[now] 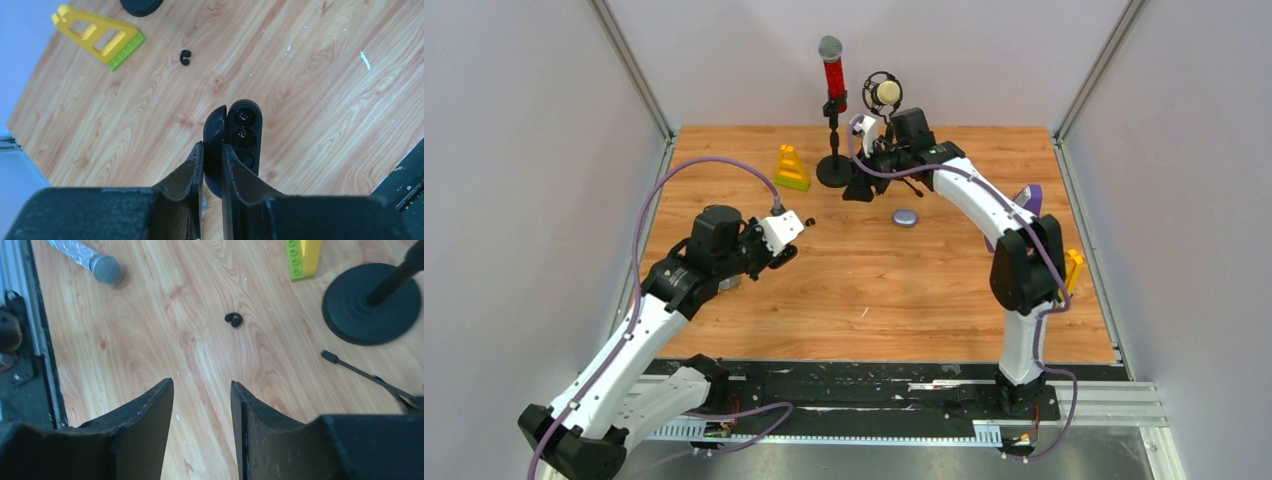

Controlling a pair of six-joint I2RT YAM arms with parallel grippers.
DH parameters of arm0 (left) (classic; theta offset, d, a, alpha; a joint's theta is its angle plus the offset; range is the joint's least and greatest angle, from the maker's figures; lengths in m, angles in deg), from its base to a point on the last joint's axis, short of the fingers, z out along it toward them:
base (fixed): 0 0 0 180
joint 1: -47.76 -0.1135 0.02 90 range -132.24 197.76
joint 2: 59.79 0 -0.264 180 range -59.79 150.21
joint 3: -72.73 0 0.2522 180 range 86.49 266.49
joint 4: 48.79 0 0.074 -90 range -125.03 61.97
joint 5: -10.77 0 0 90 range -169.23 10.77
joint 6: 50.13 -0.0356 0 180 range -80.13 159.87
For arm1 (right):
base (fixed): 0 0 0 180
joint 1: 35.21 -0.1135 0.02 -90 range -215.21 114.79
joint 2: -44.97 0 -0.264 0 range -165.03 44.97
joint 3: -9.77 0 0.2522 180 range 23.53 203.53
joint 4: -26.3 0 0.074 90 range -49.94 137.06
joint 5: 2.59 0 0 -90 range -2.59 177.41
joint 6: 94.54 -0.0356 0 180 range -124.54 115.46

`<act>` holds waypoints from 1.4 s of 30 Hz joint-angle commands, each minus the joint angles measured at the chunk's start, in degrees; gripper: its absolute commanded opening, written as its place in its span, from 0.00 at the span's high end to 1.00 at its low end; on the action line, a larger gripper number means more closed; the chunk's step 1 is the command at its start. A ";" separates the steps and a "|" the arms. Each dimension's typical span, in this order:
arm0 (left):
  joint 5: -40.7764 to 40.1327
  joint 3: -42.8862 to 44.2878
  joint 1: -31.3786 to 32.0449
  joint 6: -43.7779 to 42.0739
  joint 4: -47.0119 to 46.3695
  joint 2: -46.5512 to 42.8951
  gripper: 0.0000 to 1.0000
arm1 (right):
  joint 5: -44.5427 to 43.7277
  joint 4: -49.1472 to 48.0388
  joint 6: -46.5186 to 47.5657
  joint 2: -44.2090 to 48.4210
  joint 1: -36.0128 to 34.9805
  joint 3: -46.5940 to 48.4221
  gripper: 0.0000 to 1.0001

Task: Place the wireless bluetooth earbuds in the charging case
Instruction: Pick up the earbud from the center of the board.

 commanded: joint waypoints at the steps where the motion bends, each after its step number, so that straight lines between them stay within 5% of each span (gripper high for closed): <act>1: 0.51 -1.28 -0.60 -2.19 -2.30 -2.57 0.78 | 9.07 -3.59 -11.67 -8.09 -0.57 10.66 0.53; 14: 5.03 -2.64 -2.97 -1.89 -2.33 -5.87 0.76 | 9.75 -3.72 -23.72 -30.30 -1.58 26.15 0.43; 42: 9.72 -2.49 -7.49 -0.55 -2.75 -7.01 0.73 | 6.23 -11.10 -41.24 -47.00 -2.91 36.65 0.40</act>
